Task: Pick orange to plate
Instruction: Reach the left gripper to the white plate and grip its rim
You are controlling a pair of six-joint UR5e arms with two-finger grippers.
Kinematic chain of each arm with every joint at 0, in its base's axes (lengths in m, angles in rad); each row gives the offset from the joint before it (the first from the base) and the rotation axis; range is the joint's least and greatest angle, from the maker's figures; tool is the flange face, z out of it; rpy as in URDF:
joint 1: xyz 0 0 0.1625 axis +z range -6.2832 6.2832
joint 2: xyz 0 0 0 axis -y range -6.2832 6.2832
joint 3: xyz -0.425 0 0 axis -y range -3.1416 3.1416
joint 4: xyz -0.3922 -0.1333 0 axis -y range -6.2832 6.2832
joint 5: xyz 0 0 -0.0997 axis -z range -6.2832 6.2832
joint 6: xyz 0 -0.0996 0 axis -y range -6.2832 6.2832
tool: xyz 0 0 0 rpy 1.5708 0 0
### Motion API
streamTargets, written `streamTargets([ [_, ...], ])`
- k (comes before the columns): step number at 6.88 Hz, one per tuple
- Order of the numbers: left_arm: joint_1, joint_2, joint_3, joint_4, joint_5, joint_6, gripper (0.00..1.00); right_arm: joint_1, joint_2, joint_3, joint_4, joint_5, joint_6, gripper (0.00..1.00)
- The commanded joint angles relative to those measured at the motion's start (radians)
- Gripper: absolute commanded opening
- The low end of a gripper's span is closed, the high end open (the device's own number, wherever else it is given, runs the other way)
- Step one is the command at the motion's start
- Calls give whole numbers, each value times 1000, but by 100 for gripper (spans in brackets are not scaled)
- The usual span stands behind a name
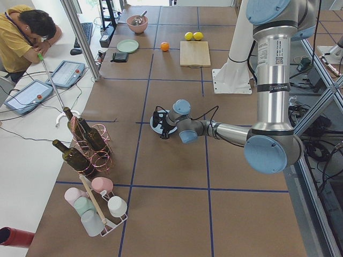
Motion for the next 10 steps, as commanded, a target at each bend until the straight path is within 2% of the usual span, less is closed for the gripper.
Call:
streamTargets([
  [1,10,-1,8,0,4,0,48,0,0,0,0,0,0,100],
  [4,12,-1,8,1,3,1,25,0,0,0,0,0,0,100],
  [6,12,-1,8,0,3,3,0,0,2,-2,0,-2,0,100],
  [9,10,-19,-78,9,-17,6,0,0,8,-2,0,-2,2,100],
  [10,3,-71,-84,17,-31,-6,0,0,8,-2,0,-2,2,100],
])
